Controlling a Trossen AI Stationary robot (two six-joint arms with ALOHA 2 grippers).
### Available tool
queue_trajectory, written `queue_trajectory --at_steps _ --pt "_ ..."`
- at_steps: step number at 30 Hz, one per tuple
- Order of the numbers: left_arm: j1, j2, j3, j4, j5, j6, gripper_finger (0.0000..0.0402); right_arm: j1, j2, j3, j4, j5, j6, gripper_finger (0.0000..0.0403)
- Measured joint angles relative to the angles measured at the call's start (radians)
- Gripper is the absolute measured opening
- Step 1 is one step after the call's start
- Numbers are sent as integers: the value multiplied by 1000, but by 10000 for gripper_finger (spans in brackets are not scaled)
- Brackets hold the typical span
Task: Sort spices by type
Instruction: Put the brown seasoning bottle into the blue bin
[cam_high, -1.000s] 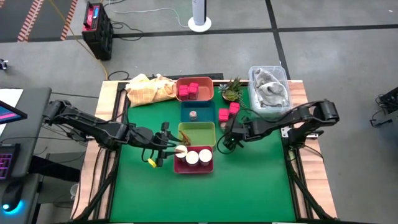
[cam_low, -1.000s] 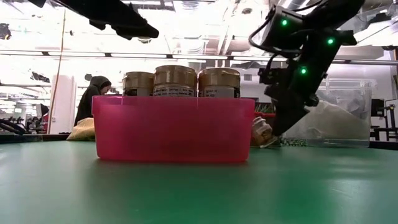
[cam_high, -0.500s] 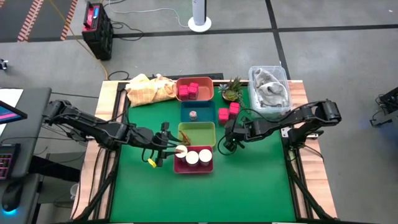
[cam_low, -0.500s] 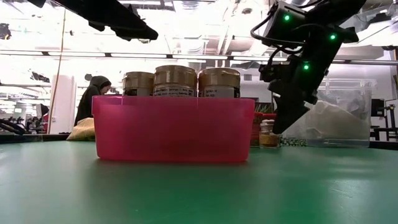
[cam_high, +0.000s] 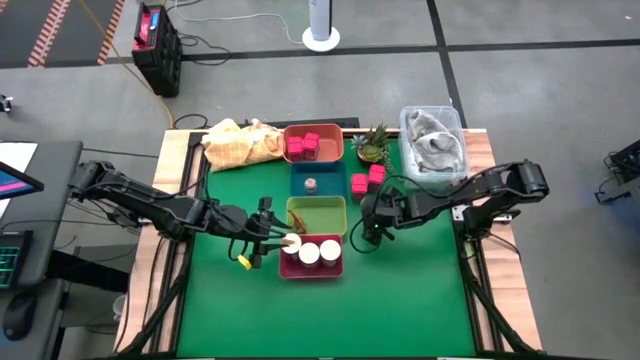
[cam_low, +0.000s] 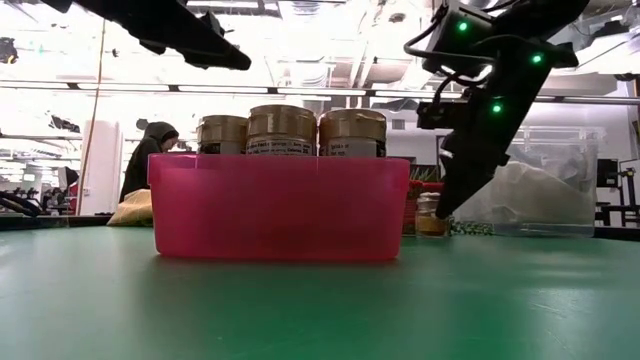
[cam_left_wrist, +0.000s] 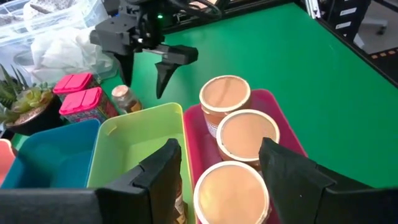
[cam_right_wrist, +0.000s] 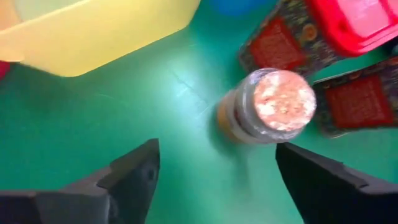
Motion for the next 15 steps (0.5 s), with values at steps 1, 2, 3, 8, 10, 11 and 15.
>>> queue_trajectory --at_steps 1,2,3,8,10,11,15 --pt "0 0 0 0 0 0 206 -7 0 0 2 3 -10 361" --pt "0 0 0 0 0 0 206 -15 0 0 7 5 -21 364" --pt "0 0 0 0 0 0 206 -22 0 0 17 5 -32 365" --pt "0 0 0 0 0 18 206 -67 0 0 44 25 -57 356" --pt "0 0 0 1 0 18 206 -80 0 0 44 29 -72 350" --pt "0 0 0 0 0 17 206 -86 0 0 52 30 -80 347" --pt "0 0 0 1 0 16 206 -91 0 0 111 30 -109 334"
